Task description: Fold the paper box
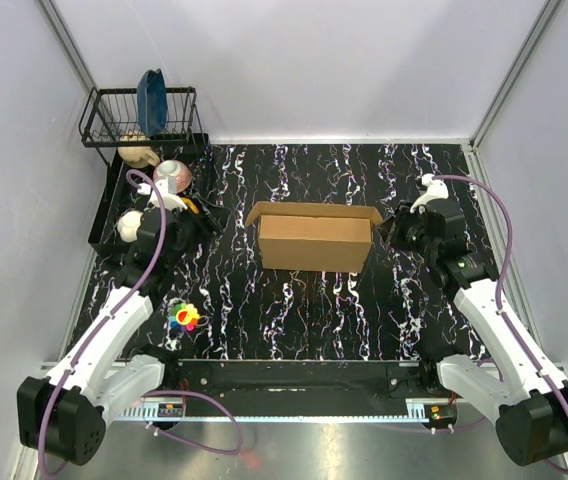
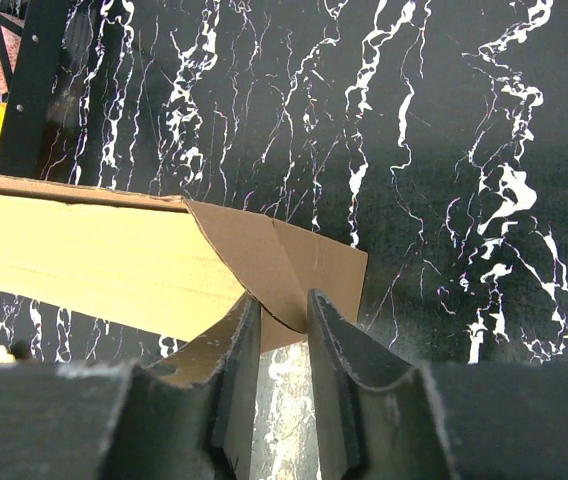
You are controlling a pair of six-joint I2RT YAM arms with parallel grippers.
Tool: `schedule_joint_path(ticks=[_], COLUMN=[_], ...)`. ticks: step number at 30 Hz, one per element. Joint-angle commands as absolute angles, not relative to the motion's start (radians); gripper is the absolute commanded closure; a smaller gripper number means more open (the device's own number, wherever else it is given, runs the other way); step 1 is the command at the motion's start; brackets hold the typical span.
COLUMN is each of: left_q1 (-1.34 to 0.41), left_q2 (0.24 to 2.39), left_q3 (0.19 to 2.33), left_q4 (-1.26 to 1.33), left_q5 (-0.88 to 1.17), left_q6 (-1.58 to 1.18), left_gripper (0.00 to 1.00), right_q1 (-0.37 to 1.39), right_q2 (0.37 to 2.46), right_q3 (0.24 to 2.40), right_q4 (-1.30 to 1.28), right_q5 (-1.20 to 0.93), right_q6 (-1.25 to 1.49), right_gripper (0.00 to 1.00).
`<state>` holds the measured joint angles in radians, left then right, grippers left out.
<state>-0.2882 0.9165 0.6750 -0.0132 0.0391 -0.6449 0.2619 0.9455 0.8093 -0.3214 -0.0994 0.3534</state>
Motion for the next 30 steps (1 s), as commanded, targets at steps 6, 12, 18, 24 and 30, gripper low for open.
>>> schedule_joint_path(ticks=[6, 12, 18, 24, 30], left_q1=[-0.273, -0.268, -0.265, -0.267, -0.267], left_q2=[0.945, 0.943, 0.977, 1.045, 1.058], left_q3=[0.716, 0.707, 0.689, 0.696, 0.686], left_q4=[0.107, 0.149, 0.245, 0.284, 0.29], left_q5=[0.207, 0.274, 0.388, 0.454, 0.433], left_q6=[-0.583, -0.574, -0.561, -0.545, -0.529], left_gripper=[0.35, 0.35, 0.36, 0.43, 0.57], right_q1=[0.27, 0.271, 0.272, 0.273, 0.275], right_q2=[0.94, 0.943, 0.945, 0.945, 0.953], right_q3=[0.819, 0.824, 0.819, 0.819, 0.834], right_q4=[-0.265, -0.267, -0.265, -0.264, -0.265], right_q5=[-0.113, -0.121, -0.121, -0.123, -0.133], right_q6=[0.345, 0.348, 0.348, 0.351, 0.357], right_gripper=[0.72, 0.72, 0.72, 0.72, 0.72])
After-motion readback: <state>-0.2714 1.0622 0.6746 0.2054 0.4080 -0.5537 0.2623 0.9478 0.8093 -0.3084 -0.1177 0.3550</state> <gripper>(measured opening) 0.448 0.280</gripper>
